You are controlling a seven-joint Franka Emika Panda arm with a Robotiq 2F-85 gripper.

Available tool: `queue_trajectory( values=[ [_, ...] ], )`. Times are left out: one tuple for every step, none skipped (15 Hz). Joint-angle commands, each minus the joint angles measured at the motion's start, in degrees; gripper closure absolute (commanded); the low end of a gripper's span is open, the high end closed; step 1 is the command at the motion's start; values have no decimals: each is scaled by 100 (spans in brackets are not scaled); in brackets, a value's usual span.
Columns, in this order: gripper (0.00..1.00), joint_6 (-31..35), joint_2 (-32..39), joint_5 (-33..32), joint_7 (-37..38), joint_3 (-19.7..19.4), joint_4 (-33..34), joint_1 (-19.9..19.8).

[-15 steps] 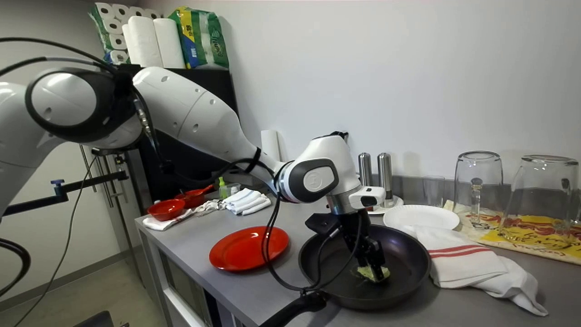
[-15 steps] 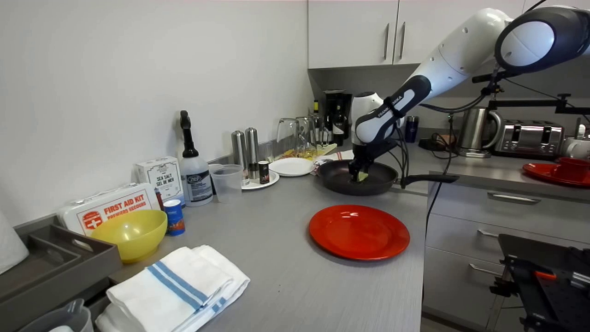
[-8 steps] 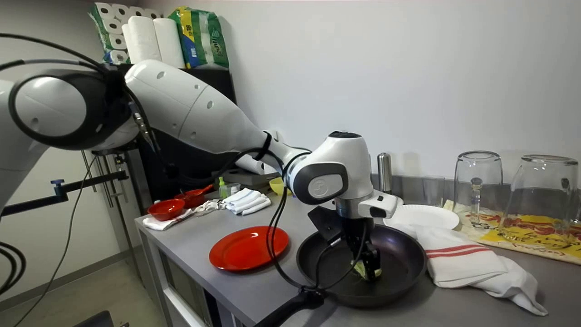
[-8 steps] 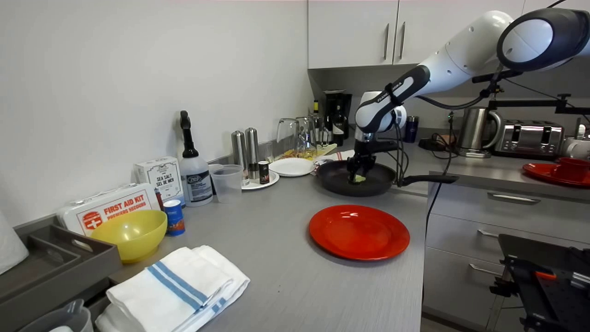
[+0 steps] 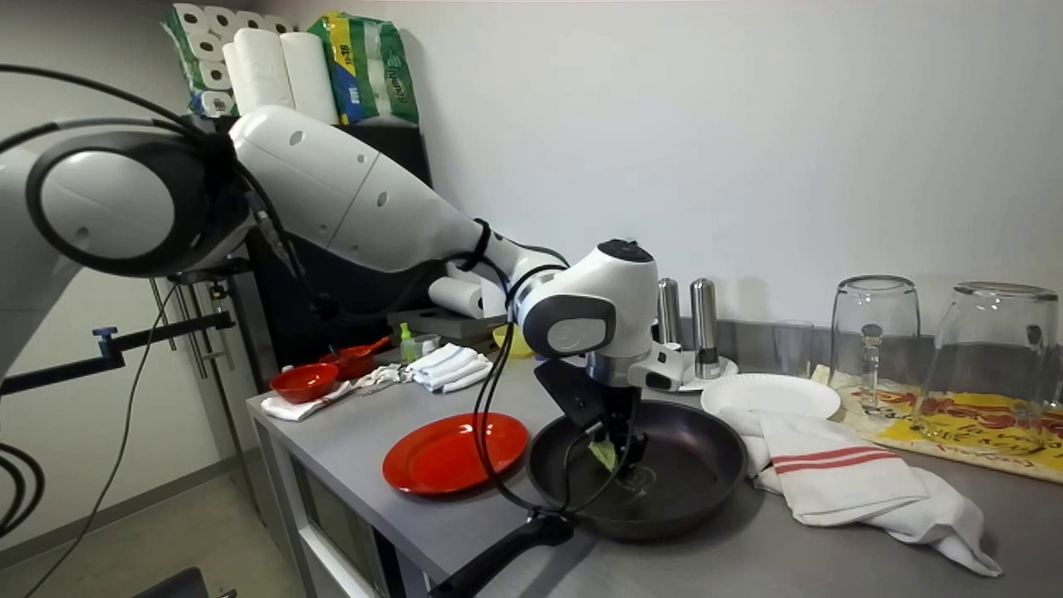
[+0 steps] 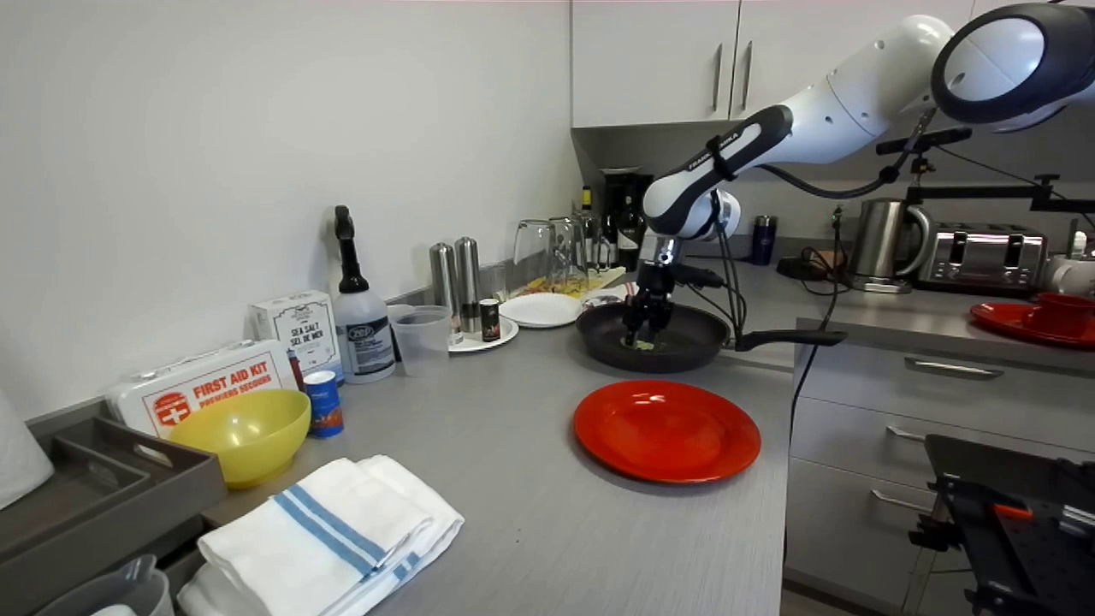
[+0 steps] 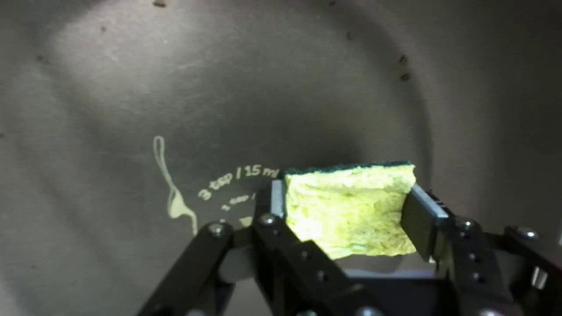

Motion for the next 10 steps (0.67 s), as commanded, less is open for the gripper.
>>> queue_trajectory(
  values=[
    [61,-417,139,200,-552,162,-97,117],
    [61,-476,156,150,-551,121,-70,165],
    [61,-419,169,52,-483,15,-65,239],
    [61,-352,171,-26,-432,-75,-69,286],
    [61,-229,164,-127,-371,-193,-95,331],
    [61,-201,160,-164,-354,-255,-102,345],
    [61,-173,158,-205,-307,-339,-98,356],
    [61,-151,153,-233,-269,-419,-90,361],
    [61,-129,147,-255,-231,-506,-82,359],
    [61,-104,140,-267,-196,-590,-73,343]
  ],
)
